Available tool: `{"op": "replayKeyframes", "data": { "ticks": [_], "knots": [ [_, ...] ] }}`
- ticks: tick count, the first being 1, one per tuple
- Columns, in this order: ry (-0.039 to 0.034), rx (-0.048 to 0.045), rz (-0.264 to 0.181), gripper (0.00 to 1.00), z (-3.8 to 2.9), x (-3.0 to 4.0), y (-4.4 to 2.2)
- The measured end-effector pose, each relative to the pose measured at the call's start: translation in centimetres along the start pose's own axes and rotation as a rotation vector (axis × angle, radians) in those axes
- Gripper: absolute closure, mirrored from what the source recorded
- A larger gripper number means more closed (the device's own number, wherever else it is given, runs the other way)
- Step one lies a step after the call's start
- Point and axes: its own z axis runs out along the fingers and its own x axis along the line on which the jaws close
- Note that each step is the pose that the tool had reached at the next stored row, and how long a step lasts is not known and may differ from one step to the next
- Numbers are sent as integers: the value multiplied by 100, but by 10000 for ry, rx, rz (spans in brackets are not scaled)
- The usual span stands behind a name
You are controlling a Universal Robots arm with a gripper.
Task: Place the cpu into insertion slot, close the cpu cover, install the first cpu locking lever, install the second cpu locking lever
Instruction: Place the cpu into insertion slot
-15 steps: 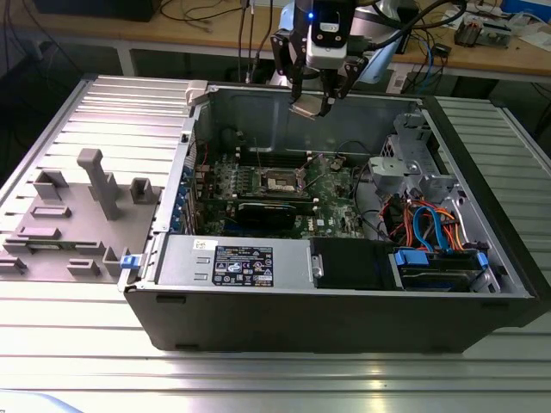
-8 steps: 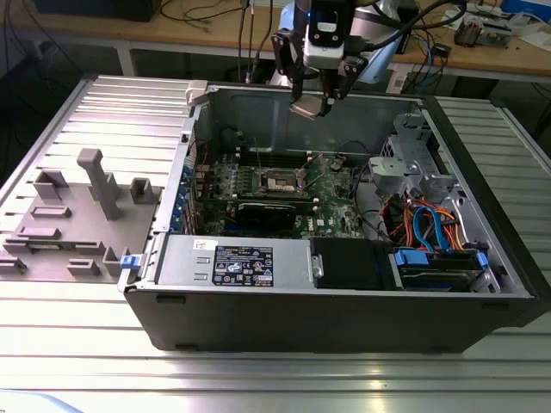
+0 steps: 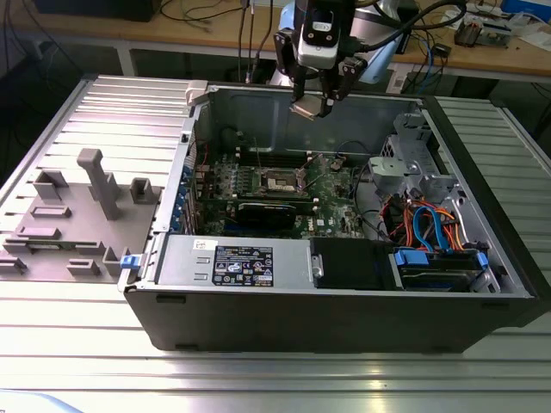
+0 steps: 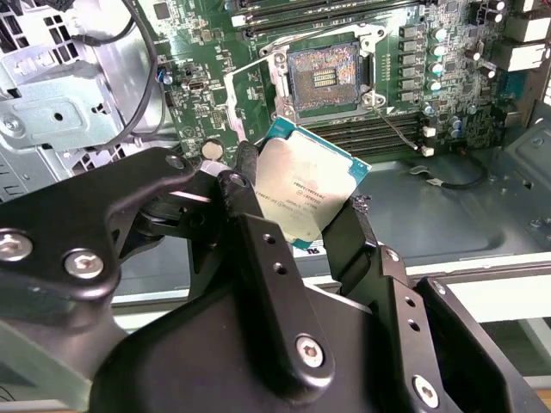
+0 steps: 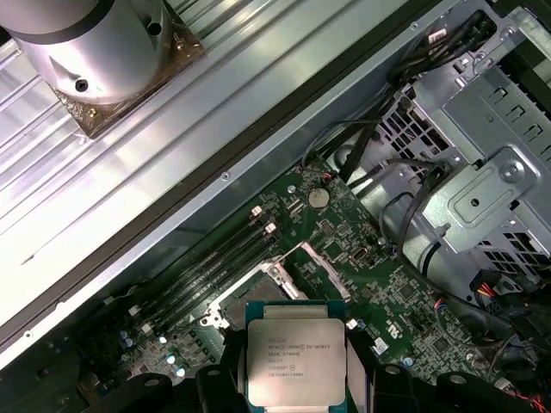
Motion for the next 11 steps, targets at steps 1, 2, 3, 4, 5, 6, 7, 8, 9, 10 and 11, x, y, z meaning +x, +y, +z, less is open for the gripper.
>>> {"op": "replayKeyframes", "data": {
  "ticks": [1,2,3,4,5,6,7,8,9,10,11],
  "knots": [
    [0,0,0,46,0,0,0],
    [0,0,0,46,0,0,0],
    [0,0,0,46,0,0,0],
    [1,0,0,46,0,0,0],
    [0,0,1,46,0,0,0],
    [0,0,2,46,0,0,0],
    [0,0,4,46,0,0,0],
    [-1,0,8,46,0,0,0],
    [-1,-1,12,46,0,0,0],
    [-2,0,19,46,0,0,0],
    [-2,-1,27,46,0,0,0]
  ]
}}
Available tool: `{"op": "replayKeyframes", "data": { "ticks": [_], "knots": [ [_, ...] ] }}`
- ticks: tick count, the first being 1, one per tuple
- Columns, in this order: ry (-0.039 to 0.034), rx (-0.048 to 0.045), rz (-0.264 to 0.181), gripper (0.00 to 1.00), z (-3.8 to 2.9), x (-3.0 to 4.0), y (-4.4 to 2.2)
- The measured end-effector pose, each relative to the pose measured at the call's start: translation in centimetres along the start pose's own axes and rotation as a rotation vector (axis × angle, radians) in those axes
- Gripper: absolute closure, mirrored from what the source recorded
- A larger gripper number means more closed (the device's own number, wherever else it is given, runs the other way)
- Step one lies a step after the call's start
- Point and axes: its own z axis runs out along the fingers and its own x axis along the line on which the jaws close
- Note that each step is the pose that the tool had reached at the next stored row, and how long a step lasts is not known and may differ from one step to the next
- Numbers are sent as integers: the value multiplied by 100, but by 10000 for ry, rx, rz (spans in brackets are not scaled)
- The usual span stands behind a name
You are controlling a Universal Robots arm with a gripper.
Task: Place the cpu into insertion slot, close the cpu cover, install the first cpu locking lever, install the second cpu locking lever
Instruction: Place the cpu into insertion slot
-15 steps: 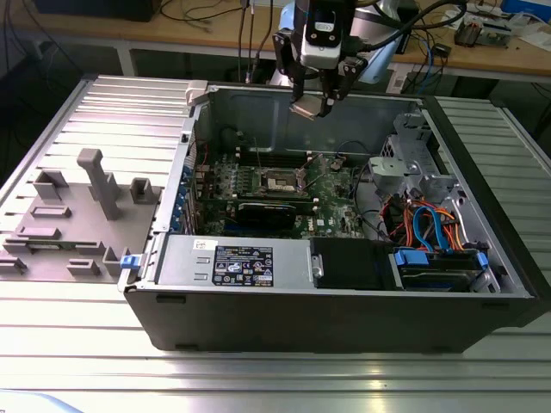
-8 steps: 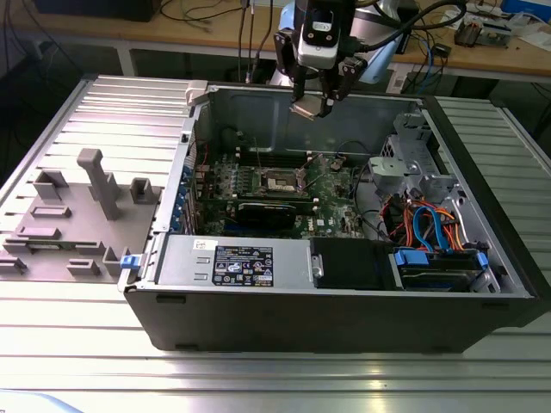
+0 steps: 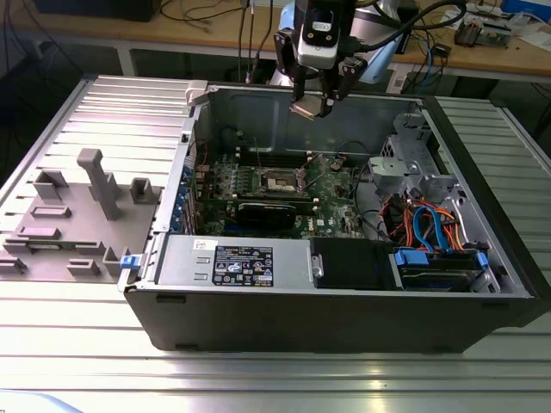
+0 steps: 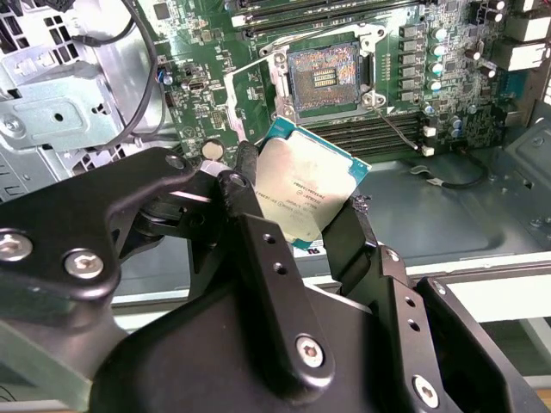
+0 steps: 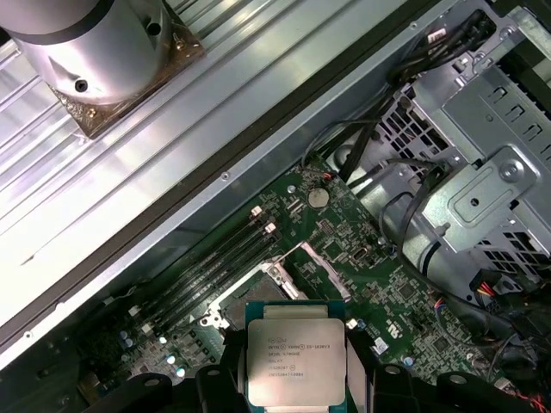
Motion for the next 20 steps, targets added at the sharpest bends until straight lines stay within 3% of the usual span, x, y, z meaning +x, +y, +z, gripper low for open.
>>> {"op": "replayKeyframes", "data": {
  "ticks": [14,20],
  "knots": [
    [-51,-10,583,46,0,0,0],
    [-53,-10,601,46,0,0,0]
  ]
}}
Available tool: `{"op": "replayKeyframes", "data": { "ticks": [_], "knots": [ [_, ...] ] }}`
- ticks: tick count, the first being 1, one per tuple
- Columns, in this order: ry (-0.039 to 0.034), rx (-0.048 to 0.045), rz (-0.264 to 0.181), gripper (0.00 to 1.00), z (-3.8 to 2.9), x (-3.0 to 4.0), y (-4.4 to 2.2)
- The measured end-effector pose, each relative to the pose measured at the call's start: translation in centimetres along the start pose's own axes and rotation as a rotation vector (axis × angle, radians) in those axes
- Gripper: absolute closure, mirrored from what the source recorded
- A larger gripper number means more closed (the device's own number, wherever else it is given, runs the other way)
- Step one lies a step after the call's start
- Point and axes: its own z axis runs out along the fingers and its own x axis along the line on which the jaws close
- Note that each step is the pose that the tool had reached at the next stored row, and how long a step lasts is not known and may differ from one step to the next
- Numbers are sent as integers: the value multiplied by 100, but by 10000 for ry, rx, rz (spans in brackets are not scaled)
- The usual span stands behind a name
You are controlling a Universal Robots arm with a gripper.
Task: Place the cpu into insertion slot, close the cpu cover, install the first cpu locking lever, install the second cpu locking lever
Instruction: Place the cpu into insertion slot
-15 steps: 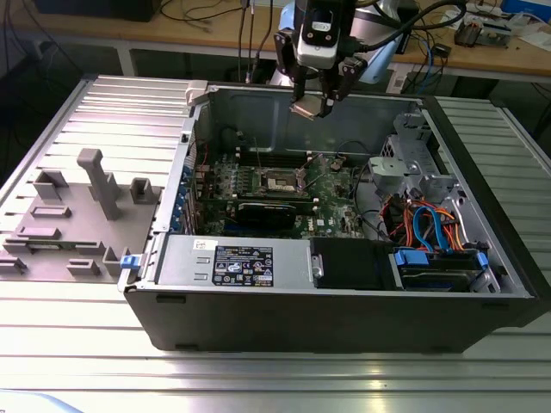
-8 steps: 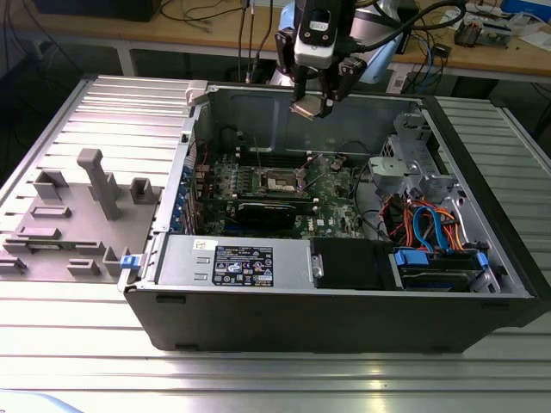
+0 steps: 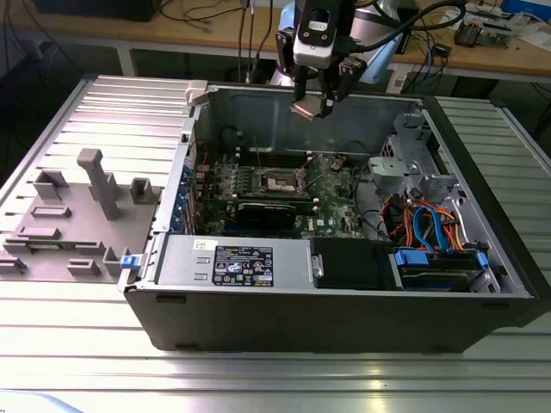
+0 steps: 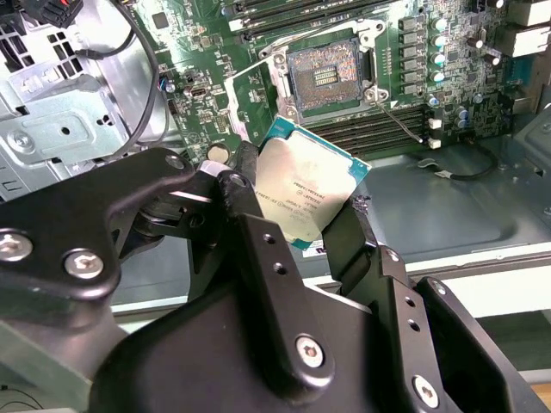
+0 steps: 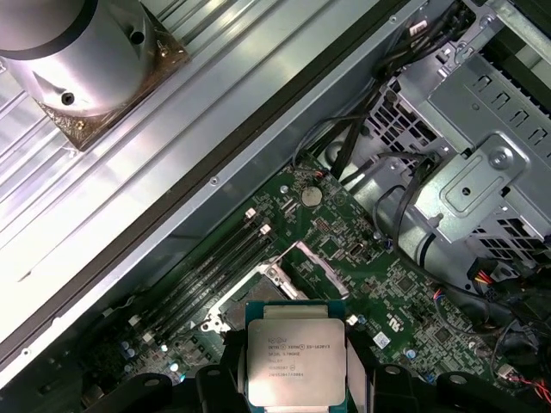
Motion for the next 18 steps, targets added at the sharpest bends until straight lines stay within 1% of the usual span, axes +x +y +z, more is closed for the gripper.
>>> {"op": "replayKeyframes", "data": {
  "ticks": [9,10,11,15,18],
  "knots": [
    [-1,0,4,46,0,0,0],
    [-35,-8,399,46,0,0,0],
    [-88,-19,994,46,0,0,0],
    [-91,-20,1033,46,0,0,0],
    [-124,-27,1408,46,1,0,0]
  ]
}}
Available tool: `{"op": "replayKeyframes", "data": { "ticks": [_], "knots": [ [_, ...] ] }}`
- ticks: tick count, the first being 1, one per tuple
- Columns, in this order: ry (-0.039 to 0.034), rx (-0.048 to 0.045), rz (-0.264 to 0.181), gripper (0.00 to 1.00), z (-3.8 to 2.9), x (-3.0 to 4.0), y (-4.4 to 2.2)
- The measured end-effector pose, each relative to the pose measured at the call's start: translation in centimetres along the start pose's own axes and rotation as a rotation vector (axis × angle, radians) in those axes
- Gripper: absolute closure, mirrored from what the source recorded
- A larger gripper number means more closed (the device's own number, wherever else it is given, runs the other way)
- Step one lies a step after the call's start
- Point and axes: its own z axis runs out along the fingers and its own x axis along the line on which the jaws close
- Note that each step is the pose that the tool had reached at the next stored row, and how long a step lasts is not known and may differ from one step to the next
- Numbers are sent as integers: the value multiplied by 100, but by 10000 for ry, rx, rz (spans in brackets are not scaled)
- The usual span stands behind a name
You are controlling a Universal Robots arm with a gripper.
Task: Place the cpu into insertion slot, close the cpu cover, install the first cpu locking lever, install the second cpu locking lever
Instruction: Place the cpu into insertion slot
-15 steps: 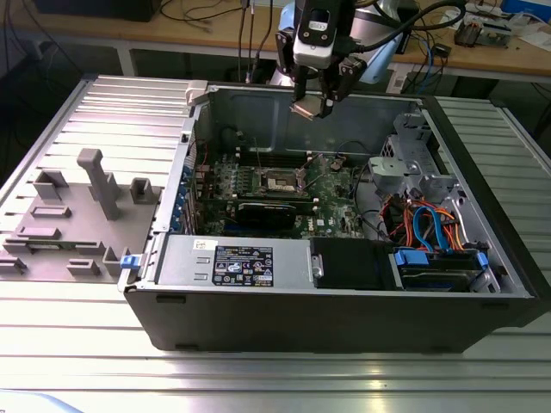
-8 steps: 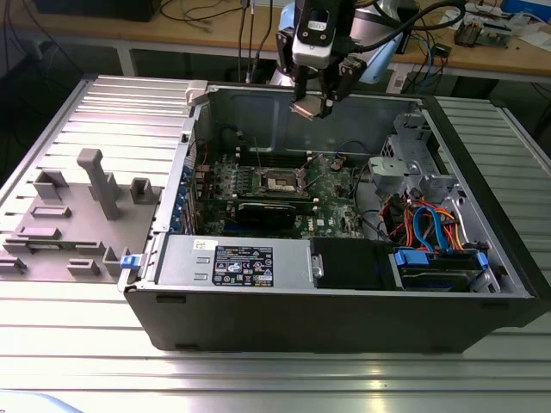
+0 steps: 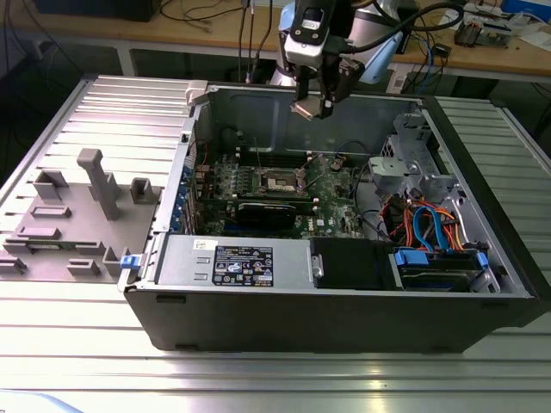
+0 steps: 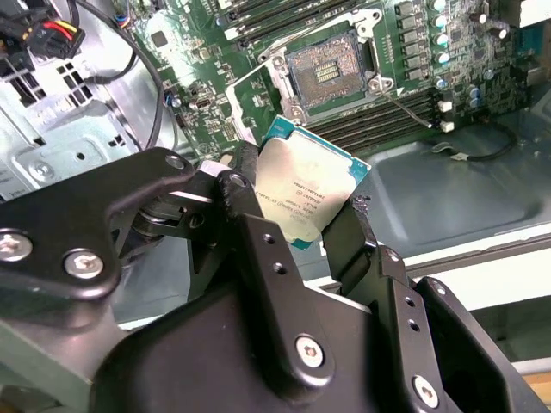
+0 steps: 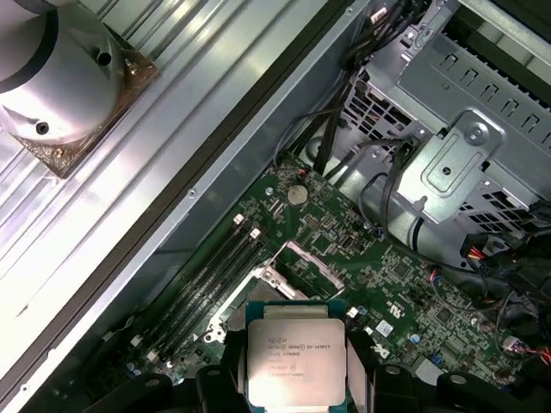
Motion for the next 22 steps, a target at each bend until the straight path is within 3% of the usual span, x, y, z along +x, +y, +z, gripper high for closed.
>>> {"op": "replayKeyframes", "data": {
  "ticks": [3,12,15,16,22],
  "knots": [
    [-39,-8,436,46,2,0,0],
    [-112,-11,1117,46,4,0,0],
    [-242,69,1287,46,3,0,-1],
    [-315,115,1356,46,3,0,0],
    [-329,123,1384,46,3,0,-1]
  ]
}}
